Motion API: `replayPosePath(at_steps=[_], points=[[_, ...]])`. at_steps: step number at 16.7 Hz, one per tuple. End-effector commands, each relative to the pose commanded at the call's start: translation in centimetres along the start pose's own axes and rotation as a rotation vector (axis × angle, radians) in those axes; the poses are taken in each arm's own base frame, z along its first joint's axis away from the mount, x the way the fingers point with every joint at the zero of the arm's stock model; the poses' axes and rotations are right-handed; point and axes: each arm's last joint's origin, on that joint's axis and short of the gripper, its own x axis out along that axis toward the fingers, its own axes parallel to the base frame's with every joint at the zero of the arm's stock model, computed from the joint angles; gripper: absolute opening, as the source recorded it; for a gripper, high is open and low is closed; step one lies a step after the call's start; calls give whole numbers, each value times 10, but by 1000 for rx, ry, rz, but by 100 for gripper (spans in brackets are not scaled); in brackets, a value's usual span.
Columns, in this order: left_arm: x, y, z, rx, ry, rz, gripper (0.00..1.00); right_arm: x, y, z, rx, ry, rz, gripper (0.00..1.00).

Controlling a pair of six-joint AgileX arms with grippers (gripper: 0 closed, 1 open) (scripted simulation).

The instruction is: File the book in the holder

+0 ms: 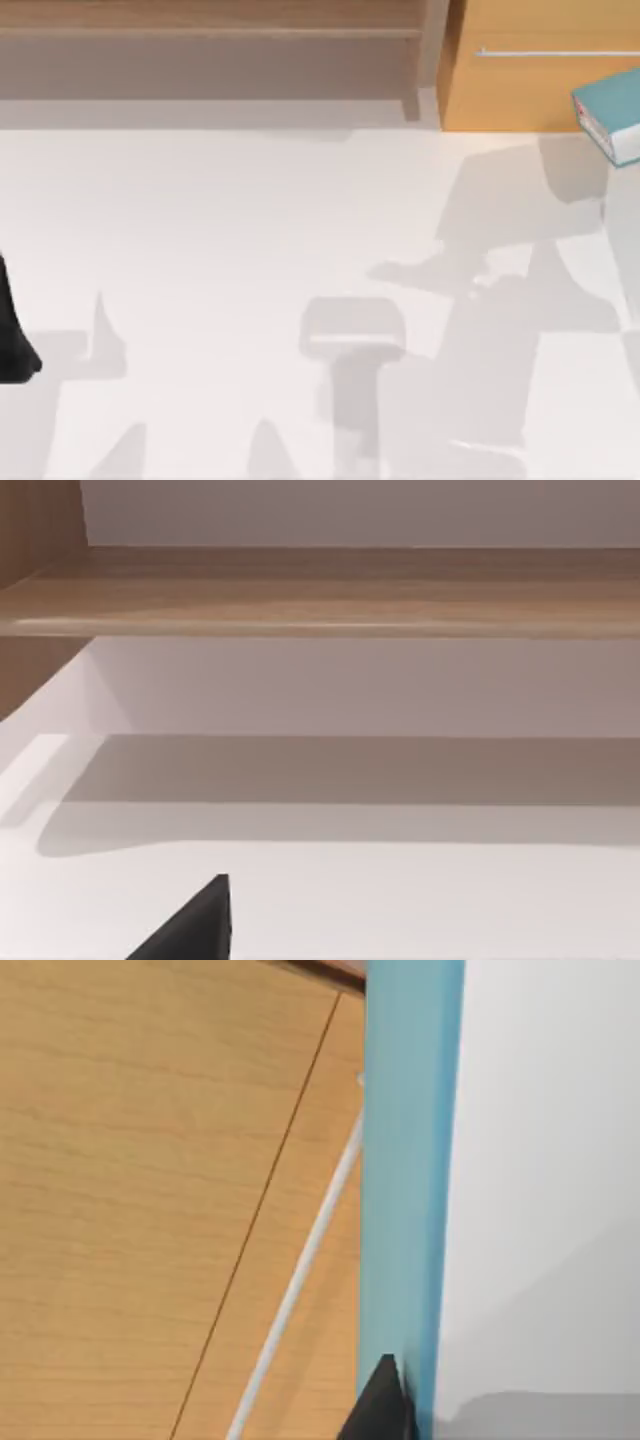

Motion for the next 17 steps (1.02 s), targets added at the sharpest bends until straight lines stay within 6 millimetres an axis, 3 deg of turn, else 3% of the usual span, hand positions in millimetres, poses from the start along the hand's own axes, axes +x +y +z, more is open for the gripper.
replayPosePath(at_steps=[5, 8, 12, 17], points=[[0, 0, 0, 0, 0, 0, 100, 15, -33, 90, 256, -67, 63, 0], [0, 0, 0, 0, 0, 0, 100, 30, -51, 128, 331, -58, 103, 0], [0, 0, 0, 0, 0, 0, 100, 52, -69, 152, 364, -12, 135, 0], [0, 0, 0, 0, 0, 0, 100, 56, -72, 154, 367, -1, 139, 0]])
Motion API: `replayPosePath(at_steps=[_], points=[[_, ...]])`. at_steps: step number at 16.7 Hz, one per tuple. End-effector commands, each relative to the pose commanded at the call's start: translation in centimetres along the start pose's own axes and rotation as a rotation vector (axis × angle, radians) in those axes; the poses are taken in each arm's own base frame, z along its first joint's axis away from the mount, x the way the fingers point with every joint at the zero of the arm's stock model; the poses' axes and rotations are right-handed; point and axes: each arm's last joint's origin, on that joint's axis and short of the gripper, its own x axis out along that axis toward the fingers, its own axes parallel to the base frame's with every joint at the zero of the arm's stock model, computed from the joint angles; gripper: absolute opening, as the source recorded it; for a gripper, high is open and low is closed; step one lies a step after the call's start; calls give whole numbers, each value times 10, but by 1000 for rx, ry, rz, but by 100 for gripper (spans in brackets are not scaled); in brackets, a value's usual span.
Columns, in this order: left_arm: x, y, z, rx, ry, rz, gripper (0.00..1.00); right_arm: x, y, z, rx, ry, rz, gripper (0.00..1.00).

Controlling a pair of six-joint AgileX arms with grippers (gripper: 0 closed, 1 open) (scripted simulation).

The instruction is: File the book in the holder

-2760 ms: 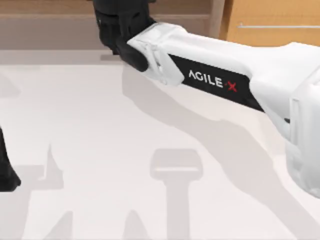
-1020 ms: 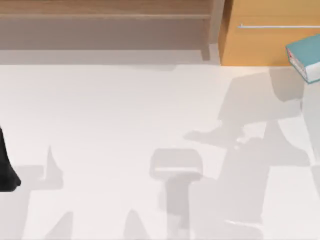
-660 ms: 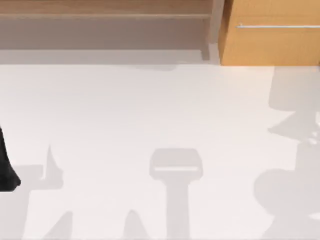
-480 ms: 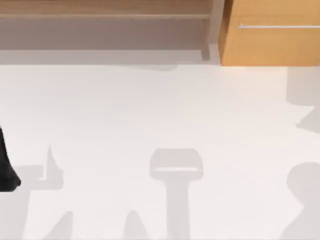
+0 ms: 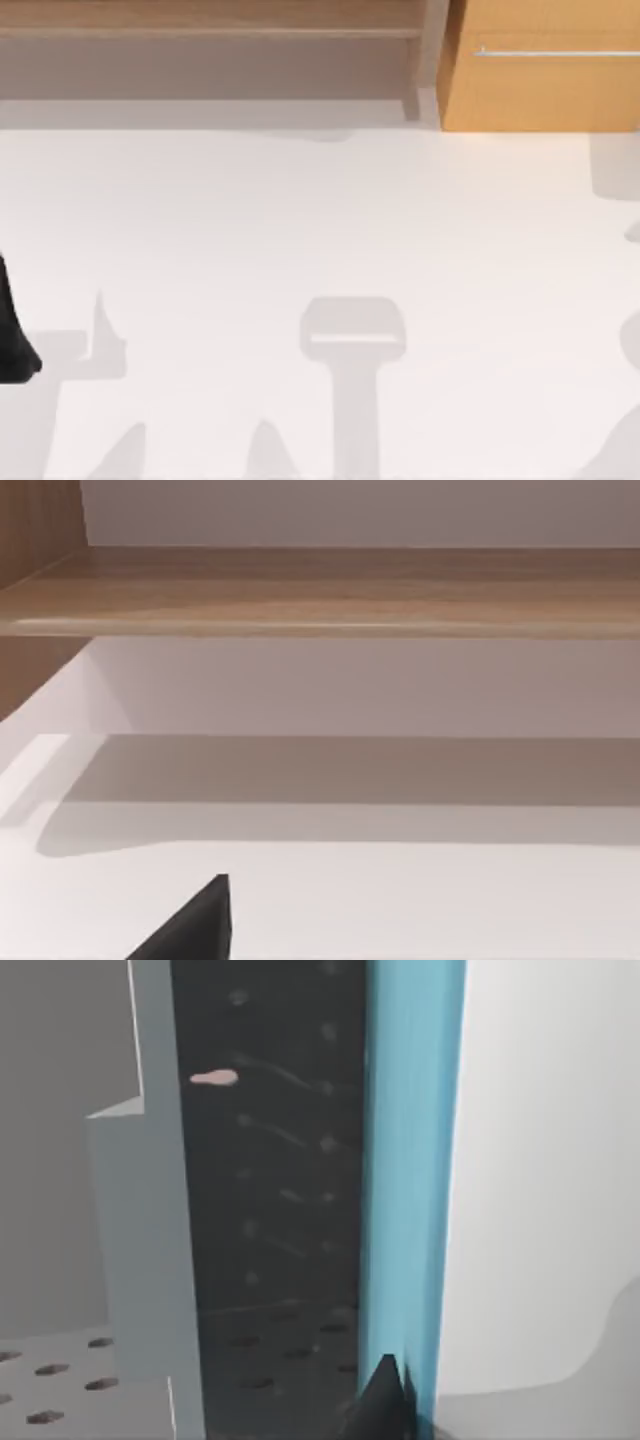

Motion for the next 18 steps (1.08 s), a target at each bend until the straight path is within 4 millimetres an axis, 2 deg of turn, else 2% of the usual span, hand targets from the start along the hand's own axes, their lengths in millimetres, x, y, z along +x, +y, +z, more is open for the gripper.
replayPosePath(at_steps=[4, 10, 14, 18], points=[[0, 0, 0, 0, 0, 0, 100, 3, 2, -2, -2, 3, 4, 0], [0, 0, 0, 0, 0, 0, 100, 29, 4, -1, -1, 1, 1, 0], [0, 0, 0, 0, 0, 0, 100, 30, 3, 0, 0, 0, 0, 0], [0, 0, 0, 0, 0, 0, 100, 30, 3, 0, 0, 0, 0, 30]])
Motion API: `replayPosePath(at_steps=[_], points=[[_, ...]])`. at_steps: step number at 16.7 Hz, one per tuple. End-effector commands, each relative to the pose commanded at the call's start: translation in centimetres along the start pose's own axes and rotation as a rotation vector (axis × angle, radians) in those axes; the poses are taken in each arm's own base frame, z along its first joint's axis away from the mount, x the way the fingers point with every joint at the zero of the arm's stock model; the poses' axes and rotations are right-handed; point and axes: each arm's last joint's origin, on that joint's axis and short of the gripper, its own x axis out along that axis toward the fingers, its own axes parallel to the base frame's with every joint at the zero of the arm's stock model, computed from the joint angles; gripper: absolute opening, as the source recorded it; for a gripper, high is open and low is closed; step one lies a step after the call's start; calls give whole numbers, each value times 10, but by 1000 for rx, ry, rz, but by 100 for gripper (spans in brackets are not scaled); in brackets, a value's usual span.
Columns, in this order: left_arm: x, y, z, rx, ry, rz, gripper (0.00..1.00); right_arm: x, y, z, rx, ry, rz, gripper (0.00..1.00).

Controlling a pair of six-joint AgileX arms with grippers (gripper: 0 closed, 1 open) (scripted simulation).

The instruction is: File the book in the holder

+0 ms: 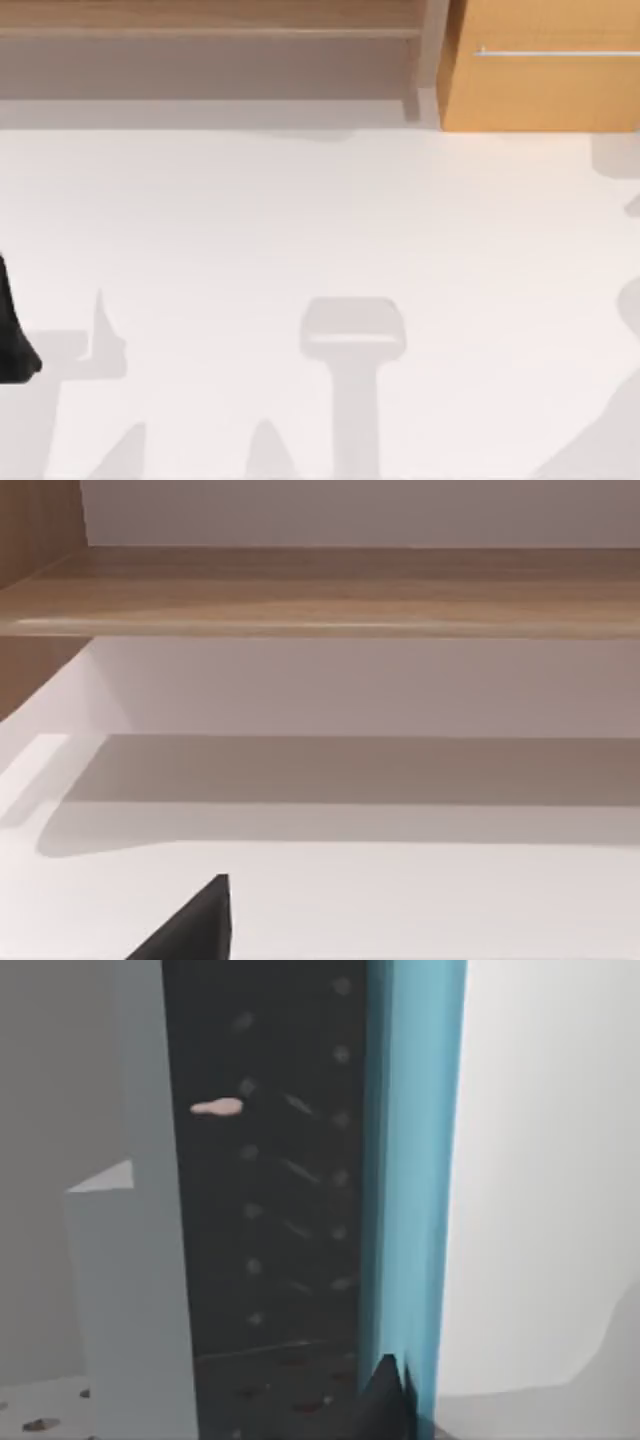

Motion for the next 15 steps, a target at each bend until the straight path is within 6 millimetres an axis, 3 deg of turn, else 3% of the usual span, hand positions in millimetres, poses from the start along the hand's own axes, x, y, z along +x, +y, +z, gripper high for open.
replayPosePath(at_steps=[9, 15], points=[[0, 0, 0, 0, 0, 0, 100, 0, 0, 0, 0, 0, 0, 98], [0, 0, 0, 0, 0, 0, 100, 0, 0, 0, 0, 0, 0, 100]])
